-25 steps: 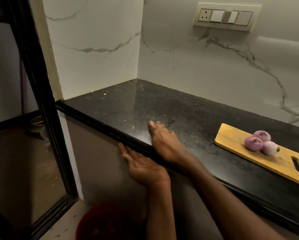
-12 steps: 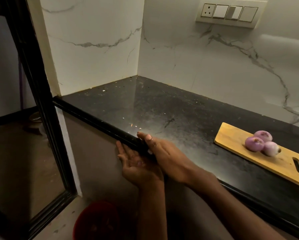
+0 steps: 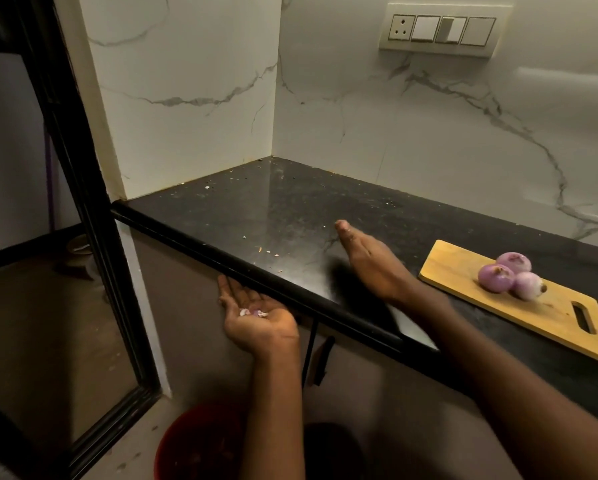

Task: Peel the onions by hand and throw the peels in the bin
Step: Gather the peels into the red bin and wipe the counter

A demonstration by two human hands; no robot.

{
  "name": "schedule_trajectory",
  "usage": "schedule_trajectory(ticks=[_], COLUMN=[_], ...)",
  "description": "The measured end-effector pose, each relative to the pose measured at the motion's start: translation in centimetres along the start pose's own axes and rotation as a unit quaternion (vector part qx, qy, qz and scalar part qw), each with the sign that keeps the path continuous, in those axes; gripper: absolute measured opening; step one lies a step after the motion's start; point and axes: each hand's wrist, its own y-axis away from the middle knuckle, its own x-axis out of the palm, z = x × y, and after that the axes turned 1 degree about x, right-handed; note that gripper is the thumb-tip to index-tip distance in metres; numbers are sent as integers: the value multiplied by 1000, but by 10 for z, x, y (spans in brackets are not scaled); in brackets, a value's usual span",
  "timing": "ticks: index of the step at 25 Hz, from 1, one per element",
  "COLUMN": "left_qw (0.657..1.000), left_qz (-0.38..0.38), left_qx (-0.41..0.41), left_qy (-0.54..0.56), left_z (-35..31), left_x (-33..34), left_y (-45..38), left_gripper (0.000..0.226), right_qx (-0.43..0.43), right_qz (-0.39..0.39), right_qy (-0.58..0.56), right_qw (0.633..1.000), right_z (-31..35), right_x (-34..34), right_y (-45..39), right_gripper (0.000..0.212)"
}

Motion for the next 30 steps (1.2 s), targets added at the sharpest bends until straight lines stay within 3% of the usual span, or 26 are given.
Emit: schedule_trajectory(ticks=[2,4,7,8,10,11,13,14,16,18,22,25,27,29,30], left_qw=[994,996,995,996,996,996,996,997,997,997,996,993,994,994,994], left_qz=[-19,-22,-23,-23,-10,-9,-10,-10,-10,-7,12,25,22,15,12], left_qx=[-76,-55,-47,-39,-37,-36,-41,-41,-45,-37,-30,-56,-49,-51,-55], left_qy=[79,69,80,77,79,76,75,71,63,68,84,104,99,92,96], left_z=[-8,-17,-21,-22,-24,-24,-26,-28,-25,-23,-21,-23,-23,-24,-25], left_x=[20,23,29,32,36,35,34,34,32,33,33,32,32,32,31], left_y=[3,-6,-13,-13,-16,-17,-23,-24,-27,-27,-29,-26,-28,-29,-27], left_gripper=[39,41,41,42,43,43,42,42,41,41,41,41,42,42,42], right_qx=[63,105,39,-19,-66,-83,-64,-21,50,-13,-143,-129,-95,-65,-53], right_qz=[10,40,94,122,181,174,71,32,59,131,199,241,170,112,123], right_qy=[61,132,221,204,58,6,8,50,227,349,244,63,-18,114,180], right_qw=[996,985,970,971,980,981,995,998,971,928,938,960,981,985,974], right_z=[-18,-27,-5,9,31,30,11,-1,-18,-13,41,57,52,44,45], right_x=[-15,-6,24,37,56,58,47,37,24,37,86,86,73,69,72], right_y=[-37,-64,-70,-63,-48,-49,-71,-86,-103,-106,-75,-46,-39,-32,-24], right_gripper=[77,78,66,63,55,53,55,59,68,73,60,56,58,64,66])
